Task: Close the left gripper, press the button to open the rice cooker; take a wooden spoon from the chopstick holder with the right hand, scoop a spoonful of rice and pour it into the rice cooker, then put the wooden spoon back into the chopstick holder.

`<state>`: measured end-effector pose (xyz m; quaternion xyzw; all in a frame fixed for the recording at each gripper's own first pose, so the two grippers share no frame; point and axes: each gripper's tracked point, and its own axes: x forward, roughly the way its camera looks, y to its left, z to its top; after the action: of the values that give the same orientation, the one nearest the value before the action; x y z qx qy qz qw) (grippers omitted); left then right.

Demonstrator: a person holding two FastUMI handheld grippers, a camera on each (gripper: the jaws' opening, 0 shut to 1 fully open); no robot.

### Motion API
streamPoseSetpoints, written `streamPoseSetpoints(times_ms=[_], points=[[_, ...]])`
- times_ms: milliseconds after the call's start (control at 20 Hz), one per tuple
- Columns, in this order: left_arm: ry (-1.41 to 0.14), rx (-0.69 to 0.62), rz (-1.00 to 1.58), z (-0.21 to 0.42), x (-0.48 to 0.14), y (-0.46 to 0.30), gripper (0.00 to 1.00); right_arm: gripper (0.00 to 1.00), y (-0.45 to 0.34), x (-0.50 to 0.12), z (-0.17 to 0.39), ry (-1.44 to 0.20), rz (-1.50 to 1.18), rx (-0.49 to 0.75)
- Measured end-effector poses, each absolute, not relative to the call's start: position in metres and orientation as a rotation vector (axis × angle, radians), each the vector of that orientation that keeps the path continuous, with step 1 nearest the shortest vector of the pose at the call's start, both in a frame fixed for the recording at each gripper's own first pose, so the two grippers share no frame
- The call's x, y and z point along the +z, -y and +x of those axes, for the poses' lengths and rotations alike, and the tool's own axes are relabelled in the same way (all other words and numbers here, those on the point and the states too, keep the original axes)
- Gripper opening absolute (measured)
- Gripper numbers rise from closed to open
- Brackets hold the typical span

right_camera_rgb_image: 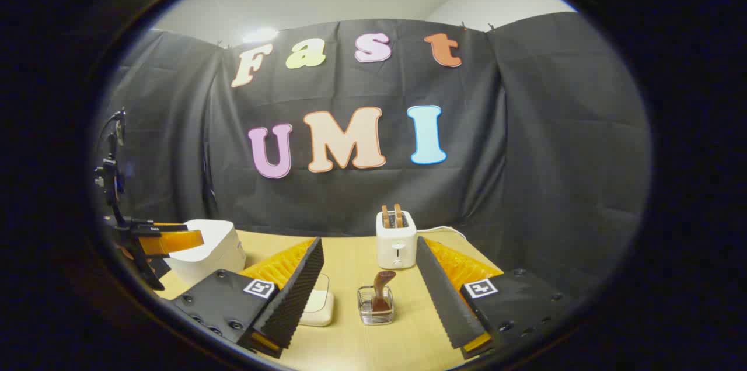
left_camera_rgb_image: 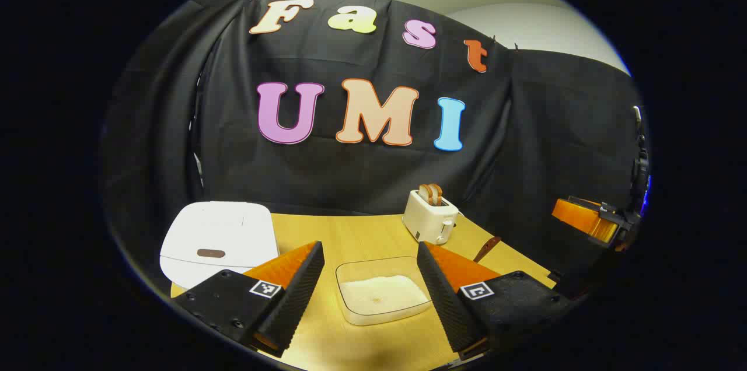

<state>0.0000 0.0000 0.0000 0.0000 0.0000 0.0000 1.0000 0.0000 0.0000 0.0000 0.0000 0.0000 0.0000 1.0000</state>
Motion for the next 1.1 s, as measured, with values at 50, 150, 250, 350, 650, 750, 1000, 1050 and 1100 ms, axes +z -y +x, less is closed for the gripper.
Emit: streamPoseSetpoints(times_ms=[50, 150, 250, 350, 650, 750, 1000, 1050, 1100], points=[[-0.003, -0.001, 0.004, 0.000, -0.001, 0.001, 0.95, 0.97, -0.001, 0.000, 0.000, 0.003, 0.007, -0.002], [-0.003, -0.005, 0.014, -0.001, -0.001, 0.002, 0.95, 0.97, -0.002, 0.002, 0.001, 0.011, 0.022, -0.003], [-0.006, -0.010, 0.025, -0.002, 0.000, 0.002, 0.95, 0.97, -0.002, 0.003, 0.001, 0.019, 0.040, -0.015], [-0.005, -0.016, 0.036, -0.001, 0.000, 0.004, 0.95, 0.97, -0.003, 0.005, 0.002, 0.035, 0.060, -0.026], [-0.002, -0.033, 0.059, -0.002, 0.003, 0.008, 0.95, 0.97, 0.003, -0.001, -0.003, 0.002, 0.071, -0.069], [-0.004, -0.037, 0.060, -0.001, 0.003, 0.008, 0.95, 0.97, 0.003, -0.004, -0.004, -0.016, 0.062, -0.069], [-0.006, -0.034, 0.061, -0.002, 0.004, 0.004, 0.95, 1.00, 0.004, -0.005, -0.006, -0.030, 0.046, -0.061], [-0.007, -0.032, 0.053, -0.001, 0.003, 0.003, 0.95, 1.00, 0.004, -0.005, -0.007, -0.031, 0.039, -0.057], [-0.009, -0.030, 0.042, -0.001, 0.002, 0.001, 0.95, 1.00, 0.004, -0.005, -0.007, -0.029, 0.033, -0.052]])
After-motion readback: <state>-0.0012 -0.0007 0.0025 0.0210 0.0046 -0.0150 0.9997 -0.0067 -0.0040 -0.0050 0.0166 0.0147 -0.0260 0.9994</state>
